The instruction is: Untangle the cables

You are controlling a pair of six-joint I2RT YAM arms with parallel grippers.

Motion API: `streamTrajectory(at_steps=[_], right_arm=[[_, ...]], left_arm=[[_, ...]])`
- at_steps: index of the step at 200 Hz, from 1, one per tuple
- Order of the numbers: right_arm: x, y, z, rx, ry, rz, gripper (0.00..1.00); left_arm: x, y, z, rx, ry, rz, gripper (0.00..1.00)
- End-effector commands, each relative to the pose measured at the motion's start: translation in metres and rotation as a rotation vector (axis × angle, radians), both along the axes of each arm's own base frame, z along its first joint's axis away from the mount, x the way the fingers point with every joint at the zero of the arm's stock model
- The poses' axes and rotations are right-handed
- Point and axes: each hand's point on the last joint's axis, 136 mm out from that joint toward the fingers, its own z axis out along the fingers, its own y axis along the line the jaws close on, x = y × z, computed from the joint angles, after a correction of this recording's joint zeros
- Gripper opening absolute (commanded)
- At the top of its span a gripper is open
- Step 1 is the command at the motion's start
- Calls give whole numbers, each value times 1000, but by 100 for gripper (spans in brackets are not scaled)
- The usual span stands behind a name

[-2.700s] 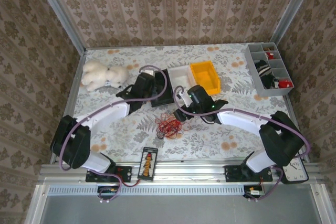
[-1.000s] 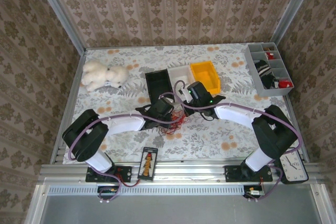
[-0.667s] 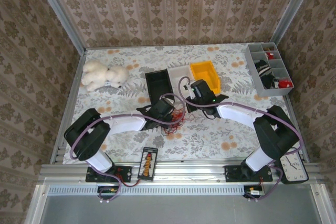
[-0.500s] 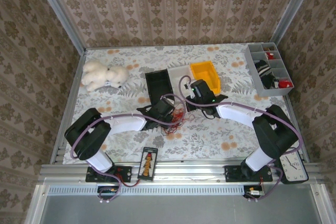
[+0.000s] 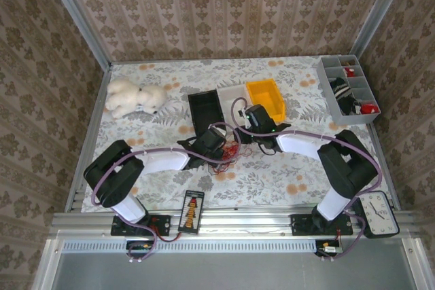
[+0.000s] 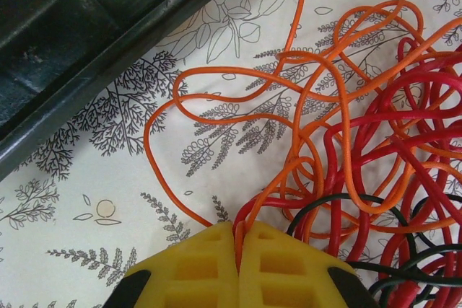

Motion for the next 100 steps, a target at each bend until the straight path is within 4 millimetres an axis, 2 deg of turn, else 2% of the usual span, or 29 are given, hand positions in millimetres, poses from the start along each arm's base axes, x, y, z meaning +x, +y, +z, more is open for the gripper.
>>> streamTrajectory(at_steps=[1, 46, 100], right_arm=[[0, 10, -4, 57, 33, 23, 45], [-7, 10, -25, 32, 102, 35, 47], [3, -5, -40, -74, 102, -49, 46]], left_arm=[[-7, 7, -5, 46, 0, -23, 0], [-8, 5, -4, 49, -3, -32, 0], [-10, 2, -2, 51, -20, -41, 0]])
